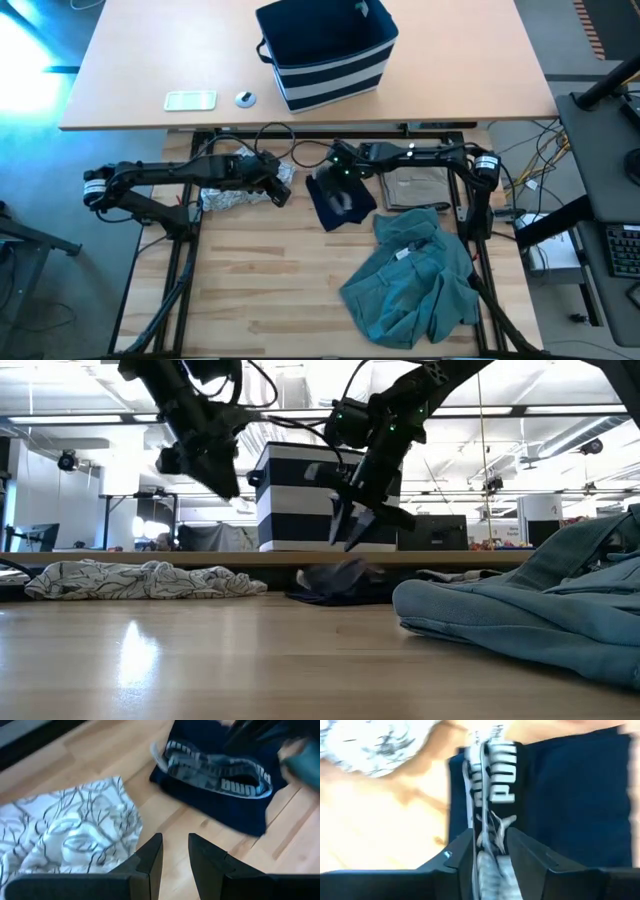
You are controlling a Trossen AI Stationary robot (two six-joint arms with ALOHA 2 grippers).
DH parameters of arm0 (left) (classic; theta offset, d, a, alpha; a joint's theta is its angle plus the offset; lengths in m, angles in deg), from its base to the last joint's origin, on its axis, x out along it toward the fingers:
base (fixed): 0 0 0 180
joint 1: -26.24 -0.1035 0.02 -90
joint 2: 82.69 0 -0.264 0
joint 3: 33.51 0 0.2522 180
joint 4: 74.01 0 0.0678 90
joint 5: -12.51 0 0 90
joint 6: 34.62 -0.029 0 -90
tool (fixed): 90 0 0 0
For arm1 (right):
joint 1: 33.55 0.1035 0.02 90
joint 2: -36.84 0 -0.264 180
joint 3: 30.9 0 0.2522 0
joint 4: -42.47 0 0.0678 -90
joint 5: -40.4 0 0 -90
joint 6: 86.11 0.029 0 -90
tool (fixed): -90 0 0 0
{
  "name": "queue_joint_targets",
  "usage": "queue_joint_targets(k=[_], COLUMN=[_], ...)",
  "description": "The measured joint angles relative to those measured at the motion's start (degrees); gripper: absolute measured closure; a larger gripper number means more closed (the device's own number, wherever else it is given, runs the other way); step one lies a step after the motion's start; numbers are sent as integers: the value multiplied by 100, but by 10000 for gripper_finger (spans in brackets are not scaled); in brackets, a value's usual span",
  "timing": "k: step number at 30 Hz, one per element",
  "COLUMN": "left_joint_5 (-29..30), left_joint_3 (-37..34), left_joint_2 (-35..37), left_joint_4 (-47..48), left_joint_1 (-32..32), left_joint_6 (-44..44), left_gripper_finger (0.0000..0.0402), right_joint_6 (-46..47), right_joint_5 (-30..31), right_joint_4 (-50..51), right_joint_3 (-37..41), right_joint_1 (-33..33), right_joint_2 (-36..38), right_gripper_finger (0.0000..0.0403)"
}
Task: Fold Laundry from Bin
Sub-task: Fold the blue boxer
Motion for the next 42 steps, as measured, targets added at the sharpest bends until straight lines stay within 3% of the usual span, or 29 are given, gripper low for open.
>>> queue_joint_targets(k=[4, 7, 12, 18, 24, 30, 35, 42], left_joint_5=[-54, -295, -512, -505, -599, -682, -807, -909], left_joint_3=[-286, -634, -1495, -2229, -2457, -2524, -2495, -2459], left_joint_2=[-8, -2, -52, -501, -546, -491, -491, -491], left_joint_4=[-100, -423, -2119, -3796, -4148, -4150, -4153, -4204], left_joint_1=[20, 132, 477, 633, 632, 632, 634, 702], left_joint_6=[86, 65, 225, 230, 161, 126, 77, 84], left_gripper_finger=[324, 324, 324, 324, 324, 324, 324, 324], right_joint_6=[-206, -744, -1260, -1599, -1750, -1764, -1608, -1454], right_joint_5=[-503, -461, 136, 68, 173, 562, 663, 796], right_joint_4=[-48, 208, 502, 215, 459, 1594, 2603, 3244], right_joint_3=[-24, -59, 56, 87, -320, -1360, -2342, -3216], right_joint_1=[13, 15, 10, 315, 689, 773, 756, 762], right_joint_2=[34, 154, 85, -304, -455, -1231, -2126, -2614], right_gripper_finger=[256, 234, 216, 217, 184, 128, 140, 208])
